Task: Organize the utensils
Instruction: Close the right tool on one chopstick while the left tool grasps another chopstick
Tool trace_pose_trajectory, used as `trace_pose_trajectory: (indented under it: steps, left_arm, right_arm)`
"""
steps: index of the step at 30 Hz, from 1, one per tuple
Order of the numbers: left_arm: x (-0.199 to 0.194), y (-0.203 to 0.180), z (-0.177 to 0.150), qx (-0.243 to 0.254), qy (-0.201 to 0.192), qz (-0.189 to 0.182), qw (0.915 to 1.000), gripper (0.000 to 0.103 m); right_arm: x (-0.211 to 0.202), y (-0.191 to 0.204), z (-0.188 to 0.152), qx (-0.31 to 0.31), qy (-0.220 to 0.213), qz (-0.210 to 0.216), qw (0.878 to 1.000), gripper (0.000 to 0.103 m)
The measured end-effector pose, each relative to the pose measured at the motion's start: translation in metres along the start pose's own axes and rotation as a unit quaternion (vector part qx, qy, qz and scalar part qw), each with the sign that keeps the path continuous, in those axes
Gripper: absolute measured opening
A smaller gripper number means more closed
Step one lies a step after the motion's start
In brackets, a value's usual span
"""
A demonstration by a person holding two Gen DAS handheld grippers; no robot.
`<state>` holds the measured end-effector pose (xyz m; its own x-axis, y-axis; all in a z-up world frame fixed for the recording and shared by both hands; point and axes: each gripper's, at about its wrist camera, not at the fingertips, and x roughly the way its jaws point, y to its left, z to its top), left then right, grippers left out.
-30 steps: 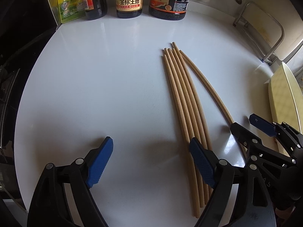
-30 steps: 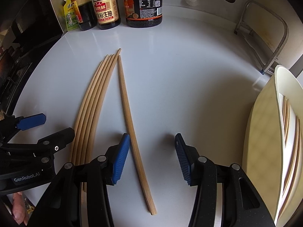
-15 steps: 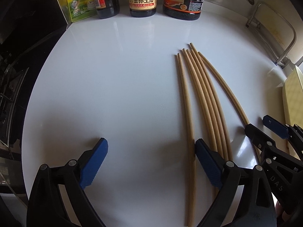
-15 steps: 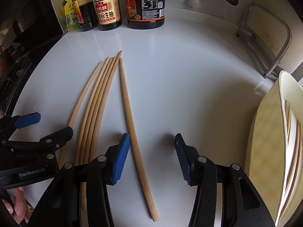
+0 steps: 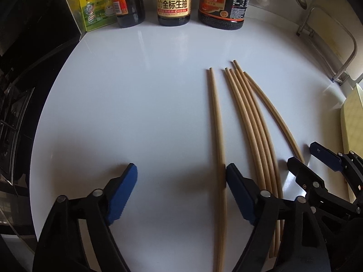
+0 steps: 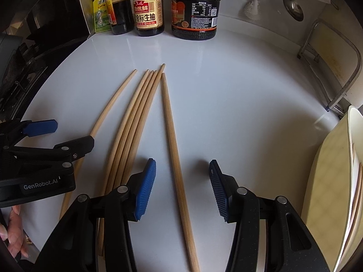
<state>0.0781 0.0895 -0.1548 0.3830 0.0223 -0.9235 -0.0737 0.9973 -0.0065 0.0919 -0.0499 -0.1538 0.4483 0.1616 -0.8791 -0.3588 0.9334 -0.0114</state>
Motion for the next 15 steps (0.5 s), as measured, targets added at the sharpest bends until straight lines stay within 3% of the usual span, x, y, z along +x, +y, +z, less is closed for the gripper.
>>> trace_pose_trajectory:
  steps: [4,5,6,7,15]
  left_arm:
    - [-0.006,-0.014,-0.001,0.025,-0.006,-0.011,0.9996,0.029]
    - [-0.007,-0.017,-0.002,0.030,-0.006,-0.014,0.9994,0.014]
    - [-0.008,-0.019,-0.003,0.034,-0.004,-0.016,0.9993,0.008]
    - [-0.008,-0.019,-0.003,0.036,-0.003,-0.017,0.9992,0.007]
    - [-0.012,-0.003,-0.004,0.018,0.015,-0.037,0.9990,0.007]
  right_arm:
    - [-0.001,0.005,0.001,-0.015,0.003,0.008,1.000,0.032]
    - [-0.001,0.007,0.002,-0.018,0.004,0.011,1.000,0.026]
    - [-0.002,0.008,0.002,-0.021,0.004,0.013,1.000,0.015]
    - [-0.002,0.010,0.002,-0.024,0.005,0.010,1.000,0.008]
    - [-0.012,0.001,0.003,0.027,0.001,0.034,0.999,0.007]
